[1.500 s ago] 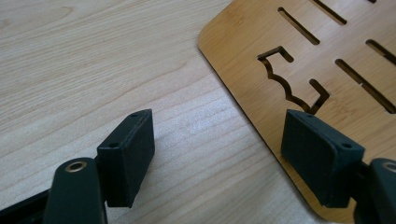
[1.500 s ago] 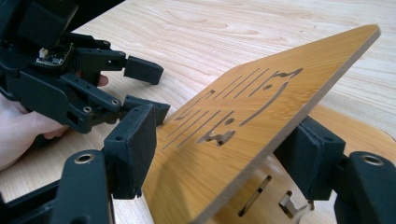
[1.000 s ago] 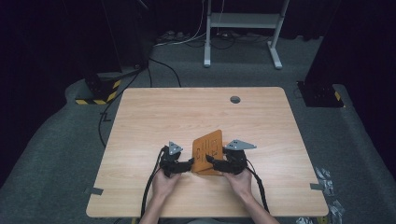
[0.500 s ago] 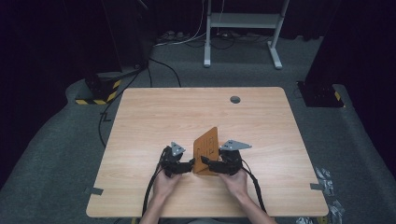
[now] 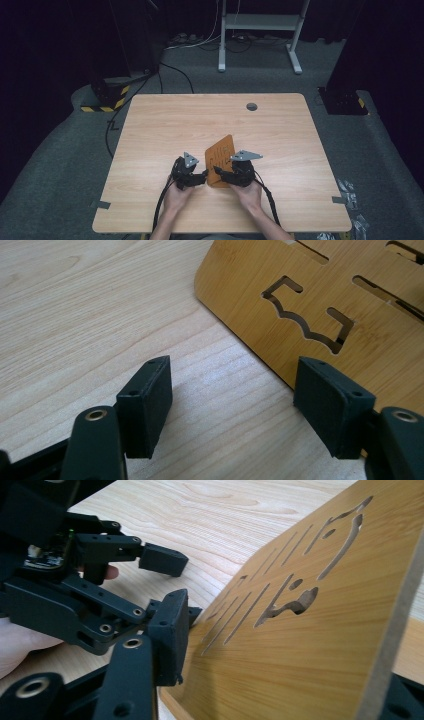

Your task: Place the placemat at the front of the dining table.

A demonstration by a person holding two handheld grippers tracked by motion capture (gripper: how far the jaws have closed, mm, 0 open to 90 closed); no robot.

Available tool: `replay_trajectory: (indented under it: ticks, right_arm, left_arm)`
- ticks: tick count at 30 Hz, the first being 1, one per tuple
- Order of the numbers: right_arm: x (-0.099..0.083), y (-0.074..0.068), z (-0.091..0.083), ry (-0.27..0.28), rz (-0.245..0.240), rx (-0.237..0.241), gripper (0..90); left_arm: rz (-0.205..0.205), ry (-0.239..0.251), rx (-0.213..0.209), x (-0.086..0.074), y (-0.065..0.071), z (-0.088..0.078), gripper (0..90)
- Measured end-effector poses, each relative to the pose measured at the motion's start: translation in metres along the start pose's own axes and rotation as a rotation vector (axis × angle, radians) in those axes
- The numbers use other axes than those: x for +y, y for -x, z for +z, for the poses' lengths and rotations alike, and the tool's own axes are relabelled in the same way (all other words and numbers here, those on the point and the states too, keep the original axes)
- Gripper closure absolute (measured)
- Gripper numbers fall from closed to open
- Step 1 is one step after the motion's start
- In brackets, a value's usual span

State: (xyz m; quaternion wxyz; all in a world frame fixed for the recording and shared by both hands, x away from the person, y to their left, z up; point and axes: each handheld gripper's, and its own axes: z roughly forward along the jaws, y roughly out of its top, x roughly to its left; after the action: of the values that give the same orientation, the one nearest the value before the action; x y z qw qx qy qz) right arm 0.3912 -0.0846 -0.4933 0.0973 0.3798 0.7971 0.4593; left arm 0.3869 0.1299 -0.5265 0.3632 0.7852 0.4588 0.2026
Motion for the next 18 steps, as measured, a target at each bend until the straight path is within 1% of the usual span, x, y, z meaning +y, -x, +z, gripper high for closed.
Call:
replay_trajectory:
  ticks: [1,3,5,6,7,8,9,12,13,14,17,18]
  right_arm:
    - [-0.001,0.003,0.0,-0.004,0.015,-0.001,54.0]
    - [-0.002,0.004,0.0,-0.007,0.02,-0.003,55.0]
    - [-0.003,0.006,0.0,-0.004,0.028,-0.001,59.1]
    - [-0.003,0.006,0.0,-0.004,0.028,-0.001,59.1]
    - [-0.003,0.008,-0.001,0.001,0.036,0.006,62.5]
    - [-0.003,0.008,-0.001,0.001,0.036,0.006,62.5]
    - [-0.004,0.01,-0.002,0.002,0.049,0.019,63.7]
    - [-0.004,0.011,-0.002,-0.002,0.055,0.026,65.5]
    - [-0.004,0.012,-0.002,-0.002,0.064,0.041,67.5]
    - [-0.004,0.012,-0.002,-0.002,0.064,0.041,67.5]
    - [-0.004,0.014,-0.004,0.001,0.08,0.069,70.4]
    - [-0.004,0.014,-0.004,0.001,0.08,0.069,70.4]
  left_arm:
    - [-0.002,0.001,0.001,0.0,0.0,0.0,31.6]
    - [-0.005,0.002,0.002,0.0,0.0,0.0,31.6]
    - [-0.005,0.002,0.002,0.0,0.0,0.0,31.4]
    - [-0.003,0.001,0.002,0.0,0.0,0.0,31.4]
    - [0.004,-0.002,0.001,0.0,0.0,0.0,30.7]
    - [0.004,-0.002,0.001,0.0,0.0,0.0,30.2]
    - [0.006,-0.002,0.001,-0.001,0.0,0.0,29.8]
    - [0.007,-0.006,0.001,-0.001,-0.001,-0.001,28.7]
    - [0.008,-0.007,0.002,-0.001,-0.001,-0.001,28.4]
    - [0.008,-0.007,0.002,-0.001,-0.001,-0.001,28.1]
    - [0.004,-0.007,0.004,-0.002,-0.001,-0.002,27.3]
    - [0.004,-0.006,0.006,-0.002,-0.001,-0.002,27.3]
